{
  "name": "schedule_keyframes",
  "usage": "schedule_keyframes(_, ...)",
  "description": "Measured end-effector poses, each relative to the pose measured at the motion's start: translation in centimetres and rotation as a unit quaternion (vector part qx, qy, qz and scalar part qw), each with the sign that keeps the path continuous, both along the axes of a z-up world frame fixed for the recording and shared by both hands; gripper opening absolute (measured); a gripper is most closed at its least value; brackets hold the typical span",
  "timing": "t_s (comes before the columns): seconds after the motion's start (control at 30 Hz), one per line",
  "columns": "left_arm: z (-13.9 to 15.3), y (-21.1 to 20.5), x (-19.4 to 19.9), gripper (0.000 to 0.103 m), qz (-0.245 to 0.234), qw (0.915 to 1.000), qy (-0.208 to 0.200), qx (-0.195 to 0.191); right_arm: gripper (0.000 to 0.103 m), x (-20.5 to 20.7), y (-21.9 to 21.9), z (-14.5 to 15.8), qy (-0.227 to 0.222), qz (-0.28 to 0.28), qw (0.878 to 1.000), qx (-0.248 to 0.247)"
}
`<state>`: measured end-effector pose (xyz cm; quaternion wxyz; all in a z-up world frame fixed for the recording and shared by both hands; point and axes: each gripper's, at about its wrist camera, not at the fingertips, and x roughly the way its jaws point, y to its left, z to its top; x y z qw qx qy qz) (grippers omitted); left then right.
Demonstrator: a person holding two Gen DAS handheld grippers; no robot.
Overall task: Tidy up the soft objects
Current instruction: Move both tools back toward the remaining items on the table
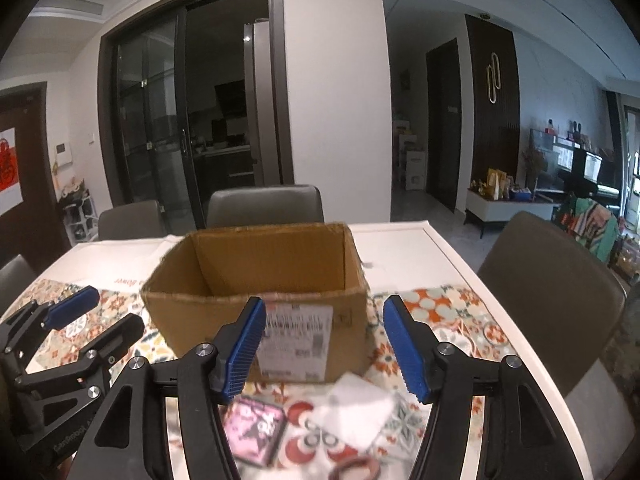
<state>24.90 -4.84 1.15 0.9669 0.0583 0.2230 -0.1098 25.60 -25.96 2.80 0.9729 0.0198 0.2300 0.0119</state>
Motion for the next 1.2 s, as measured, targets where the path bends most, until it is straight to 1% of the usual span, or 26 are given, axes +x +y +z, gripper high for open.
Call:
schedule_keyframes(0.37, -2.9, -1.8, -2.2, 0.061, -0.016, 0.9992, 0.037, 0.006, 0.063, -2.3, -1.4, -2.7, 0.043, -0.009, 0.999, 0.011)
schedule_keyframes(0.63, -4.5, -2.7, -3.4, 0.062, -0.023, 0.9982, 0.050, 0.022, 0.063, -3.3, -2.0, -5.3, 0.088, 0.002, 0.996, 0.016)
schedule_keyframes(0.7, -5.1, -2.9, -3.7, 0.063, -0.025, 0.9976, 0.060, 0.025, 0.063, -3.6, -2.0, -6.0, 0.098, 0.004, 0.995, 0.013)
schedule_keyframes(0.87, -6.5, -3.2, -3.7, 0.063, -0.030, 0.9952, 0.091, 0.022, 0.063, -3.8, -2.2, -7.7, 0.129, 0.015, 0.991, 0.014)
schedule_keyframes(1.03, -7.7, -3.5, -3.5, 0.066, -0.034, 0.9932, 0.107, 0.030, 0.063, -3.7, -2.4, -9.0, 0.153, 0.019, 0.988, 0.015)
schedule_keyframes(1.2, -8.8, -3.6, -3.0, 0.067, -0.038, 0.9908, 0.126, 0.032, 0.063, -3.3, -2.2, -10.3, 0.176, 0.027, 0.984, 0.012)
